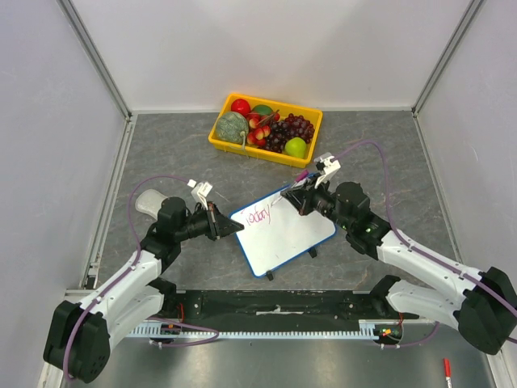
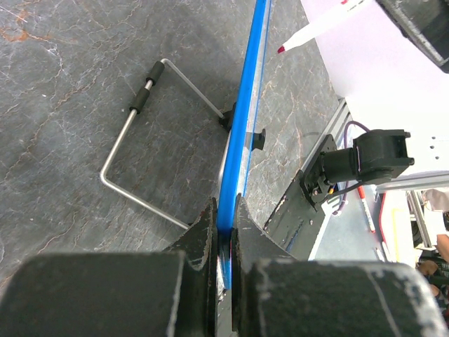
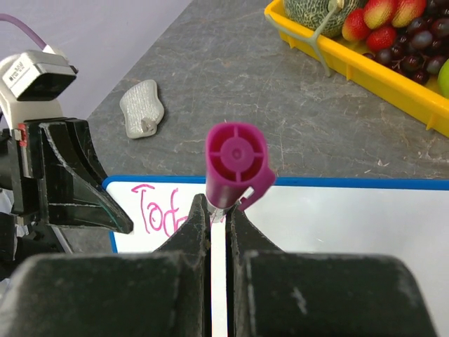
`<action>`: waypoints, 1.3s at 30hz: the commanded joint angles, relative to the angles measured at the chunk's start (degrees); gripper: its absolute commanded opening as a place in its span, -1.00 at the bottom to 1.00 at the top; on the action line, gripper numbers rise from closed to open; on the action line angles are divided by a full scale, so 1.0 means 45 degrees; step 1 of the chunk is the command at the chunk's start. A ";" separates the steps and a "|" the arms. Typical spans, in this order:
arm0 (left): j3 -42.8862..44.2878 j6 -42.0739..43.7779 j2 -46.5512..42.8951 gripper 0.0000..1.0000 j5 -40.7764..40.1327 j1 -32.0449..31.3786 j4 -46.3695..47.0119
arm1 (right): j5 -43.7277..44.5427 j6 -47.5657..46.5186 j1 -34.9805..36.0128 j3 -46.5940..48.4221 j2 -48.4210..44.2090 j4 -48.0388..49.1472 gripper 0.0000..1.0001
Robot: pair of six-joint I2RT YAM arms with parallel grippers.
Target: Write a sentence on the whiteboard
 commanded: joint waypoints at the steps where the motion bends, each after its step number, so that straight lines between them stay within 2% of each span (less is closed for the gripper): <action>1: -0.0132 0.1631 0.0261 -0.96 -0.0988 -0.0141 -0.1667 | 0.0450 -0.0021 -0.0115 0.0541 -0.0473 -0.0060 -1.00; 14: -0.0132 0.1671 0.0241 -0.96 -0.1106 -0.0199 -0.1725 | 0.1721 -0.0003 -0.0427 0.0327 0.0053 0.0056 -1.00; 29: -0.0132 0.1671 0.0280 -0.96 -0.1145 -0.0258 -0.1725 | 0.0335 0.0056 -0.0447 0.0015 0.0444 0.0154 -1.00; 39: -0.0132 0.1690 0.0300 -0.96 -0.1223 -0.0297 -0.1764 | 0.0862 -0.0158 -0.0447 -0.0571 -0.0200 -0.0373 -1.00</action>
